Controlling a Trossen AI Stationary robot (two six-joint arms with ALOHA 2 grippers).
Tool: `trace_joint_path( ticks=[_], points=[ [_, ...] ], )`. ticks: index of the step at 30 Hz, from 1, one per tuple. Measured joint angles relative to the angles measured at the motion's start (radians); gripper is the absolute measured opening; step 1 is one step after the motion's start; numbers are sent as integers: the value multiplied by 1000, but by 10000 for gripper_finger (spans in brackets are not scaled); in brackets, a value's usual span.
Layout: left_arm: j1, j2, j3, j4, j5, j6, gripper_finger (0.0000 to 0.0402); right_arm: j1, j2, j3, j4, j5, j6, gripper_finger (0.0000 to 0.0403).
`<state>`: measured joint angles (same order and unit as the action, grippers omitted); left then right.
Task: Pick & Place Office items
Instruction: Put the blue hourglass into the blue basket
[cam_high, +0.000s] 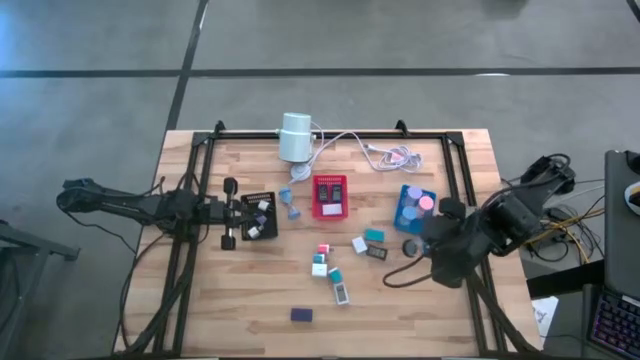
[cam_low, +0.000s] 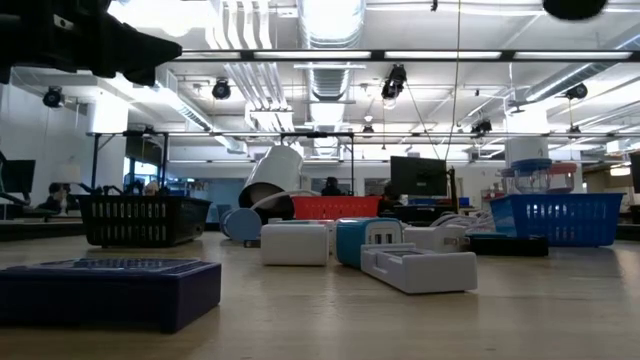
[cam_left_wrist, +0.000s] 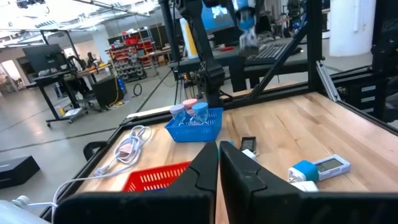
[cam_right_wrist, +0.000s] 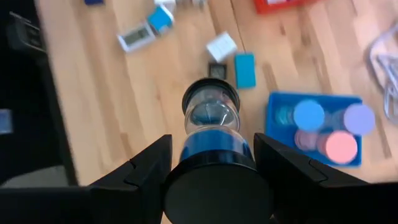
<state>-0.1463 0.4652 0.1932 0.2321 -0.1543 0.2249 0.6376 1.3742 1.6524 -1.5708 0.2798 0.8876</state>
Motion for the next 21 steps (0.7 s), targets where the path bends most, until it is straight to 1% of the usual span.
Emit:
trace_joint_path(
  ticks=[7,13,17,21],
  points=[
    [0,0,0,0,0,0,19,-54,-22,-193,-1,-65,12,201],
    [0,0,0,0,0,1,16,-146,-81,-356,1,-72,19,201],
    [0,0,0,0,0,1,15,-213,-125,-443,21,-101,29,201],
    [0,0,0,0,0,3,15,-276,-145,-517,57,-105,25,201]
  ],
)
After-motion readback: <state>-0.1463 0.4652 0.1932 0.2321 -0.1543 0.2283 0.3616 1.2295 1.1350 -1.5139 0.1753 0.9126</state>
